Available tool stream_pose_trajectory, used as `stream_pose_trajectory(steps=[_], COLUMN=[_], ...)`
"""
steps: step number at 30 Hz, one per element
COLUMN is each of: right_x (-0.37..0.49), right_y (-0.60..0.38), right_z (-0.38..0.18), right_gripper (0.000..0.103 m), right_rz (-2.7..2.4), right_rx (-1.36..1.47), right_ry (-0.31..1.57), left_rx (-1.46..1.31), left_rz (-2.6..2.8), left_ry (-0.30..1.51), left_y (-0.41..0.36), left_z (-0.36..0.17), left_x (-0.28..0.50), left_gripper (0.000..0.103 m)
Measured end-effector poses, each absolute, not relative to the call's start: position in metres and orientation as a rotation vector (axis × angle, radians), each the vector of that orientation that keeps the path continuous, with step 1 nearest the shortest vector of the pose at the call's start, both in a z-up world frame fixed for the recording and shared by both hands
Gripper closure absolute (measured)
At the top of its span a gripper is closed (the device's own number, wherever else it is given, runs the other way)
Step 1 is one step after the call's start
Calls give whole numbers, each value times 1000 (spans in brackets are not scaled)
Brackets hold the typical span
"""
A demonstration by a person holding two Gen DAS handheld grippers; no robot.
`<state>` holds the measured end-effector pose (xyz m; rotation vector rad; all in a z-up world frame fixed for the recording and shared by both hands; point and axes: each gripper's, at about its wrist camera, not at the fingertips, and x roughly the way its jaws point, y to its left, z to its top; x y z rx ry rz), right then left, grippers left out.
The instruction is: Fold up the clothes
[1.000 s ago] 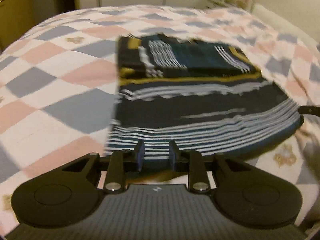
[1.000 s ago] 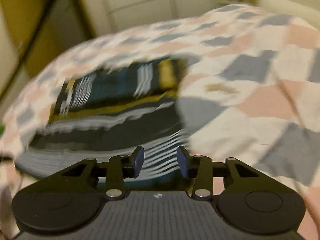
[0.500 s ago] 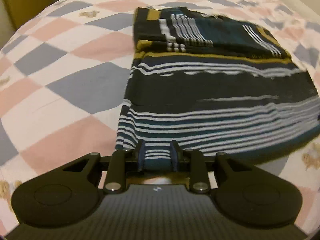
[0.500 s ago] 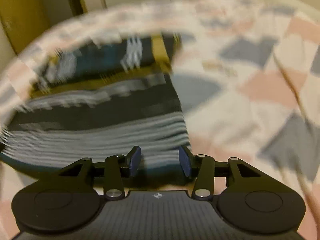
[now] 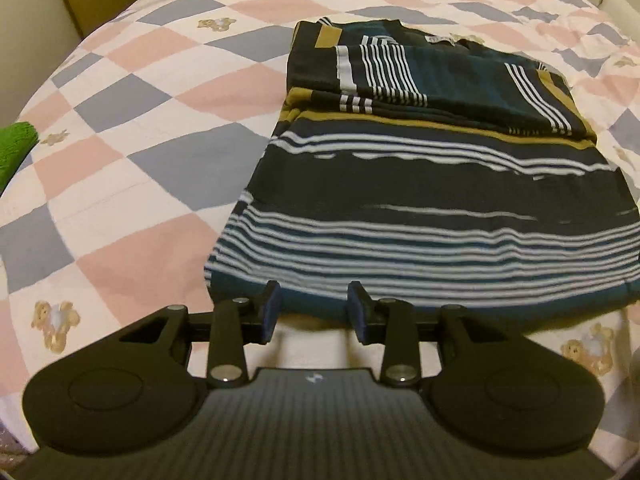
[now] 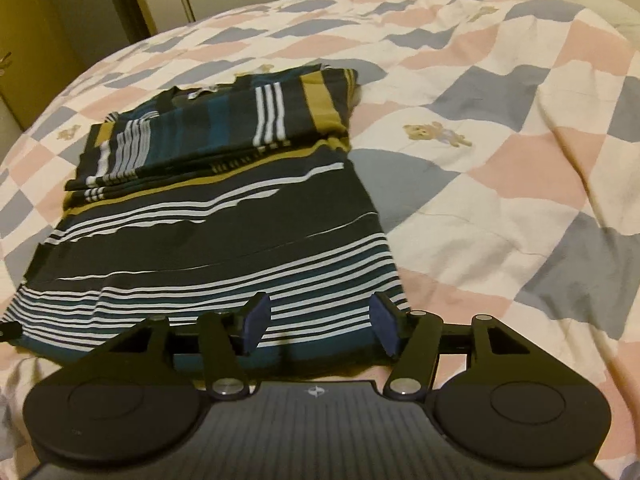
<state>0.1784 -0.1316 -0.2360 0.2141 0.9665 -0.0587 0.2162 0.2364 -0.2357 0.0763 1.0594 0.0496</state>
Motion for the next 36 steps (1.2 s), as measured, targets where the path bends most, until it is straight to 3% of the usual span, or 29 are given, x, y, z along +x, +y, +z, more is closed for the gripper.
stream_pose_trajectory(steps=[7,13,17,20,24,29,36], right_x=[171,145,128,117,105,102,108], right_y=[-135,-138,-132,-119,-93,-75,-75], right_z=[-226,-221,-237,-254,-278,-307,-334], right_gripper=[41,34,33,28,23,21,26], right_rz=[-2,97,167,221,290,321,328], right_rx=[197,49,-179,-410,-783,-1073,-1300], right_ry=[950,886,870,840,763,703,627], left_rx=[105,451,779,1104,1396,1507,1501], left_rz=[71,11,-48,-155,-323,-513,-585], left_ry=[1058,966,861,715,551,418,377], left_y=[225,213,212,215,229,249,258], left_z=[-232,-247,-270,-297,-329,-347,-349], left_x=[192,168,157,147,140,143,164], left_gripper=[68,62,56,45,43,43,41])
